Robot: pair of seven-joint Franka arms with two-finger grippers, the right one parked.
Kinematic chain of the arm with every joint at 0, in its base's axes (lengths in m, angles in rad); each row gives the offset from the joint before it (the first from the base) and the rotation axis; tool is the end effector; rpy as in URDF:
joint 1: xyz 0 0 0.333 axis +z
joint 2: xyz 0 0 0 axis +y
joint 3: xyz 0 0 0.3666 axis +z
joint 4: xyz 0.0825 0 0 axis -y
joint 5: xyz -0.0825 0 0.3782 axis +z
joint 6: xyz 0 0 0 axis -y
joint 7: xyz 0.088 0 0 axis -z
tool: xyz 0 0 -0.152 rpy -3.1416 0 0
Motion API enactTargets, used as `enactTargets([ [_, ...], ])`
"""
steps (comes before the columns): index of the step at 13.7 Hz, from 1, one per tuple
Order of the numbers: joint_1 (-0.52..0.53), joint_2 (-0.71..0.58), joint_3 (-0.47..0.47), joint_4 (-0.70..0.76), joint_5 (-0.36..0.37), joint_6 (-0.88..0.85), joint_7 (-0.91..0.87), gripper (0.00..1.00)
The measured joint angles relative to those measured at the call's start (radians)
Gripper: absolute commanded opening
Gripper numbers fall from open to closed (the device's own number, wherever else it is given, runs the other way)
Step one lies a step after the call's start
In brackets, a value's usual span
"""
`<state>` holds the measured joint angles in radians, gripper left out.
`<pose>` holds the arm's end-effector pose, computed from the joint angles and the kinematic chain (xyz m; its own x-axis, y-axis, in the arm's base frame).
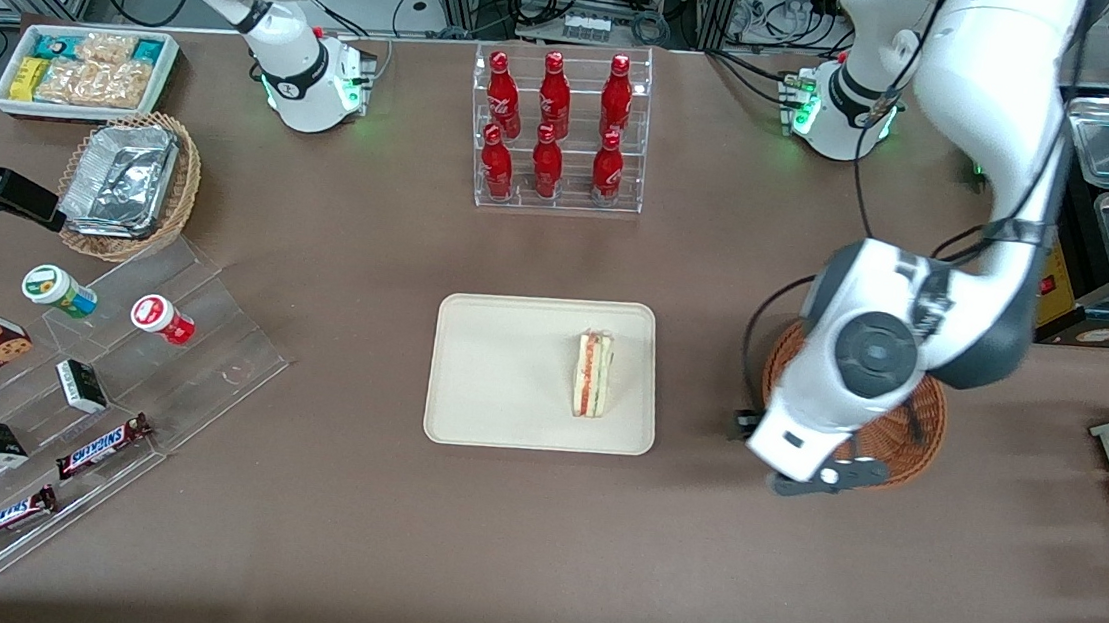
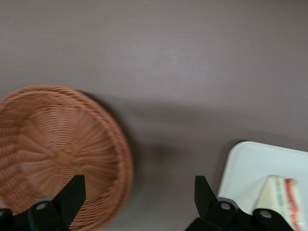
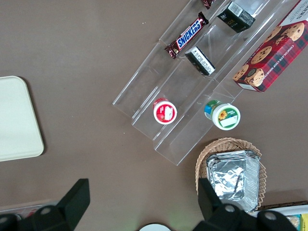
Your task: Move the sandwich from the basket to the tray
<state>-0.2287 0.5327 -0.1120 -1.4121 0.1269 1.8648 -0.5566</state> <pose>0.6836 -0.2111 0.3889 0.9816 0.1880 -0.0330 0.1843 -0.9785 -0.0929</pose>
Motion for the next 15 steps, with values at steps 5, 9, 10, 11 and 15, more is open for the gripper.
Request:
enactTargets([
  [5, 0.095, -0.089, 0.000, 0.006, -0.002, -0.126, 0.207, 1.00],
  [9, 0.167, -0.235, -0.002, 0.012, -0.035, -0.294, 0.299, 1.00],
  [10, 0.188, -0.276, -0.006, 0.013, -0.052, -0.344, 0.322, 1.00],
  [11, 0.208, -0.317, -0.009, 0.014, -0.060, -0.394, 0.348, 1.00],
  [15, 0.234, -0.447, -0.012, 0.012, -0.069, -0.550, 0.398, 1.00],
])
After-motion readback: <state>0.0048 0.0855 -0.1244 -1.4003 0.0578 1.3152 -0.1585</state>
